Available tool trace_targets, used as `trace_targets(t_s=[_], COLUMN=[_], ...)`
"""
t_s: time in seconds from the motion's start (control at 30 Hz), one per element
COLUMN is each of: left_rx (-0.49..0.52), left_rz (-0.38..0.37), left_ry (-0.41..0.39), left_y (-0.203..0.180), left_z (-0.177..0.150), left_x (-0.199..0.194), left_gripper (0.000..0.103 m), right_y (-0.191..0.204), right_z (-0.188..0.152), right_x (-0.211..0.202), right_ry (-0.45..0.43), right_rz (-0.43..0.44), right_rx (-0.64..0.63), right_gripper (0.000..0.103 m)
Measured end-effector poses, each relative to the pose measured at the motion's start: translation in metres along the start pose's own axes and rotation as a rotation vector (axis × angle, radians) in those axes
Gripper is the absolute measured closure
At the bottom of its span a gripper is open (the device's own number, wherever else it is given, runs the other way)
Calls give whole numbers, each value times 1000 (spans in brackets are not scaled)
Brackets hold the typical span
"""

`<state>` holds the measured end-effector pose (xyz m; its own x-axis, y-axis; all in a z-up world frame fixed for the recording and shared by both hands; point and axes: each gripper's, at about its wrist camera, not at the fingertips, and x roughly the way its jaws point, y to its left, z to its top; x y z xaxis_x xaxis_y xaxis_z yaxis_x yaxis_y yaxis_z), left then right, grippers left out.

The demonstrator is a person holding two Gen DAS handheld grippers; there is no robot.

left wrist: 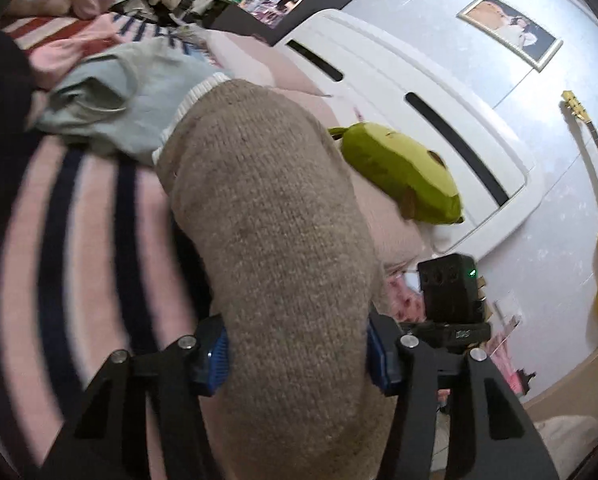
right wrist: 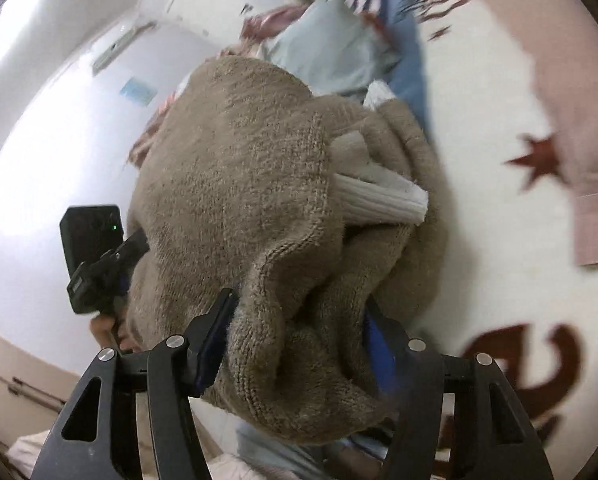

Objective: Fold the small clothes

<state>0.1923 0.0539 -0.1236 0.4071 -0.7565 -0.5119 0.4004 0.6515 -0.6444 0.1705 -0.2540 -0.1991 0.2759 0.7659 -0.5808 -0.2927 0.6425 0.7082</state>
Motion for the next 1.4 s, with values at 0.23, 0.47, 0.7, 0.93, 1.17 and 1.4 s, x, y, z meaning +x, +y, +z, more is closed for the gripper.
trace_targets(t_s=[0.23,0.47,0.7,0.93,1.17,1.4], left_rx=[-77,-89,-115,-122,-48,-26], left_rz=[27,15,57,38,60,198], left_ry=[-7,0,44,25,-60,-134], left_y=[38,41,51,44,33,65], left_z=[-15,6,13,16,20,15], left_x=[-21,-16,25,21,-46,-160], left_gripper=[17,5,22,49,50,50], right_y=[-7,-15,-38,-34,32,137], right_z=[14,36,52,52,59,64], right_x=[10,1,54,65,79,171], right_ry=[0,39,128,50,45,132], right_rz=[-63,-46,79,227,287,352], right_rx=[-15,-54,1,49,-32,-116], right_gripper=[19,5,8,50,57,57])
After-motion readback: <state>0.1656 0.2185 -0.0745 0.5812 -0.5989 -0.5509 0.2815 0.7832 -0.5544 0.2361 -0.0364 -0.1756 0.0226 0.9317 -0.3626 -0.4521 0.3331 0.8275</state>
